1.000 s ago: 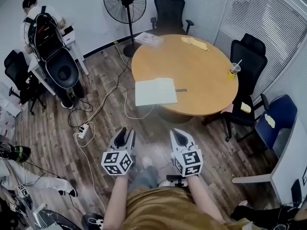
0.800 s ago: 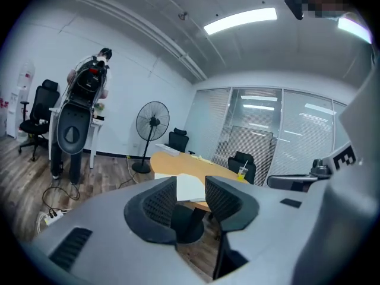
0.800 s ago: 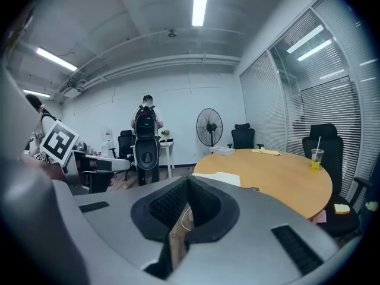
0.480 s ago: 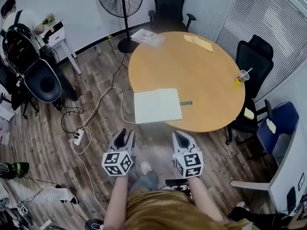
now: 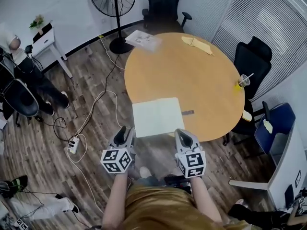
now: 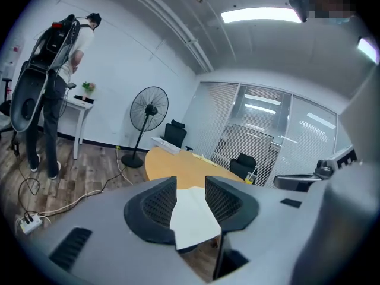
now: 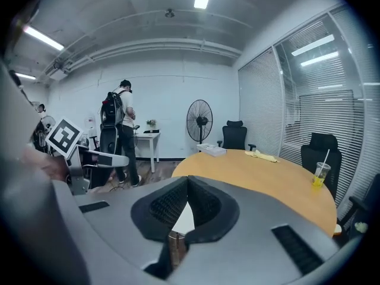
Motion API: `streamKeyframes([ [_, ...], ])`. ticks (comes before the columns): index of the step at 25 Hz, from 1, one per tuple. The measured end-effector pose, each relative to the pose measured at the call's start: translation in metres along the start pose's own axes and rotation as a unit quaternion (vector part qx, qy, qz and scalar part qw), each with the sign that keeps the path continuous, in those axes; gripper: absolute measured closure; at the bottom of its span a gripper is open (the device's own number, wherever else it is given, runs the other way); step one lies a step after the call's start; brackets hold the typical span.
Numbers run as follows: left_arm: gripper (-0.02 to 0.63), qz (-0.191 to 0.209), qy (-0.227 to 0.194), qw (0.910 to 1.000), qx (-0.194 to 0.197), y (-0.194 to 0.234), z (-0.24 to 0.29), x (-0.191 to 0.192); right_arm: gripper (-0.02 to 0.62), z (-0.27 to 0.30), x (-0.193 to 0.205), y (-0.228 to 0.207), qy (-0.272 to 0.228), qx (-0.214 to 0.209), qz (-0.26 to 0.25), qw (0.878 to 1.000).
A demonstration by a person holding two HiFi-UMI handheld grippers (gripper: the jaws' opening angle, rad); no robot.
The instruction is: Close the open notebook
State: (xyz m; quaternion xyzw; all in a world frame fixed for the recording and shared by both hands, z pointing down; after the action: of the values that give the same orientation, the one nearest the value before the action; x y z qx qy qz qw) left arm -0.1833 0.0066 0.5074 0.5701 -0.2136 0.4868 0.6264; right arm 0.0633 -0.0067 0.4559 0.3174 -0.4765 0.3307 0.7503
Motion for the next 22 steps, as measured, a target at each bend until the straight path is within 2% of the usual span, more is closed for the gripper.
streamKeyframes([
  [9, 0.439, -0.010, 0.011, 0.9997, 0.021, 0.003, 0.033, -0.005, 0.583, 0.004, 0.004, -0.022, 0.017, 0.029, 0.004, 0.999],
  [22, 0.438, -0.003, 0.019, 0.9998, 0.007, 0.003, 0.064, -0.008, 0.583, 0.033, 0.011, -0.037, 0.017, 0.003, 0.012, 1.000],
])
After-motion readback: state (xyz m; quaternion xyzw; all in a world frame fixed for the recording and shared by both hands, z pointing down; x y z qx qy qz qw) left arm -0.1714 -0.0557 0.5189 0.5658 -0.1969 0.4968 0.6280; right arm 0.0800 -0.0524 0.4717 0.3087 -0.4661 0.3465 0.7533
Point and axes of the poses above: the fingertips, and each gripper's own axes: z forward along the fingers, y to its left, x out of its underside, the point moved 6 cm from there along -z, backward along the fingers, and after that the axes turned 6 degrees about -z, right-handed, at the moved point
